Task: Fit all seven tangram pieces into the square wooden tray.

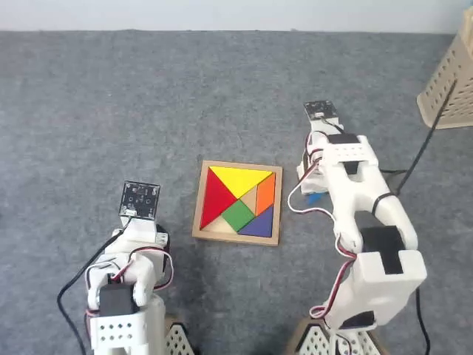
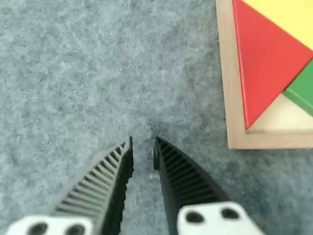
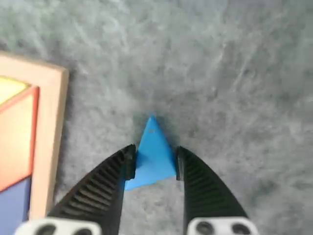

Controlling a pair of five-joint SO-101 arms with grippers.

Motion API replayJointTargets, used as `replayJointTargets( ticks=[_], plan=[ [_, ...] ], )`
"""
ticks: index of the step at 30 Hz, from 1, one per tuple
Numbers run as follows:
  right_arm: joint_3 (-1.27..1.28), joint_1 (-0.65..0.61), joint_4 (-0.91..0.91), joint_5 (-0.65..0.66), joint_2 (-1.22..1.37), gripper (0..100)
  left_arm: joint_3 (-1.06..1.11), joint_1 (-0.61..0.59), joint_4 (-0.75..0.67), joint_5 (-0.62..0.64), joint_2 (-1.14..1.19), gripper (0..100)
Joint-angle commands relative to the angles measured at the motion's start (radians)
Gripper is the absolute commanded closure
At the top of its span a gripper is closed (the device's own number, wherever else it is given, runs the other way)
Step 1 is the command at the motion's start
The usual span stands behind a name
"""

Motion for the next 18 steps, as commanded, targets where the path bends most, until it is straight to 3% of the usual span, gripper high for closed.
replayJointTargets(
  ticks=[1,4,10,18],
  plan=[
    [-0.017,-0.001,0.031,0.054,-0.127,94.0,-0.01,0.002,0.0,0.008,-0.021,93],
    [0.063,-0.059,0.021,0.092,-0.252,94.0,-0.01,0.002,0.0,0.008,-0.021,93],
    [0.138,-0.298,0.027,0.235,-0.444,94.0,-0.01,0.002,0.0,0.008,-0.021,93],
    [0.117,-0.568,-0.008,0.333,-0.346,94.0,-0.01,0.002,0.0,0.008,-0.021,93]
  ],
)
